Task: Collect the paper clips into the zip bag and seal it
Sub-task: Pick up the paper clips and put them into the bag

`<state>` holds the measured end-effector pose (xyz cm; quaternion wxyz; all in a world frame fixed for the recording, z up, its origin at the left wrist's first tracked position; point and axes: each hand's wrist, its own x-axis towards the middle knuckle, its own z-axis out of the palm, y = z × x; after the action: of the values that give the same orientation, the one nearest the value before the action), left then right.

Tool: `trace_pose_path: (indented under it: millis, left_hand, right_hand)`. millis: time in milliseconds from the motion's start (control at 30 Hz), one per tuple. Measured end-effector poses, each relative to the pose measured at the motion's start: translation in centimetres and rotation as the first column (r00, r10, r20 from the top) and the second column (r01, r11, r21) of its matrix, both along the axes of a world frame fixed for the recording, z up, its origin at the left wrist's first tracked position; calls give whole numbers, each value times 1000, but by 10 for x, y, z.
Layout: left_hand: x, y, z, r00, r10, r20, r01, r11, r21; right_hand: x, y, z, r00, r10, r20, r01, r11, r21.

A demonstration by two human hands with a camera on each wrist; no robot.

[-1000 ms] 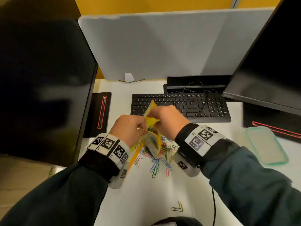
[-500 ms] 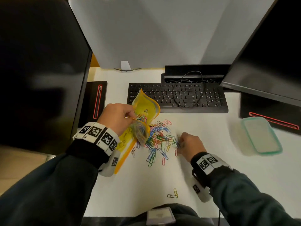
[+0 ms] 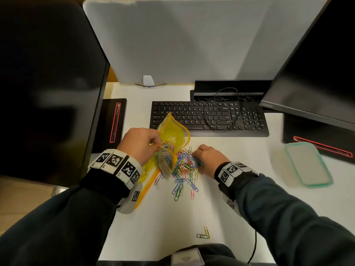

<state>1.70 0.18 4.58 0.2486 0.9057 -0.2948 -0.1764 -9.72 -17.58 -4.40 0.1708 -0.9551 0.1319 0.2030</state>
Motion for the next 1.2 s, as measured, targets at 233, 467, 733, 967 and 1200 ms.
trace_pose_path:
  millis: [233, 467, 733, 967, 1200]
  left_hand:
    - [-1, -3, -1, 1000, -9, 0, 9, 1000, 18]
    - [-2, -4, 4, 998, -64, 14, 63, 995, 81]
    - [-9, -11, 10, 992, -122, 25, 120, 989, 89]
    - [-2, -4, 13, 998, -60, 25, 59, 998, 31]
    - [11, 10, 18, 997, 60, 55, -60, 998, -7]
  right_hand:
    - [-3, 9, 2, 998, -66, 6, 67, 996, -66]
    - [-15, -1, 29, 768, -610, 196, 520, 772, 366]
    - [26, 19, 110, 849, -329, 413, 251, 940, 233]
    - [-3, 4, 84, 756, -553, 350, 441, 826, 353]
    - [-54, 37, 8, 904, -410, -126, 424, 897, 124]
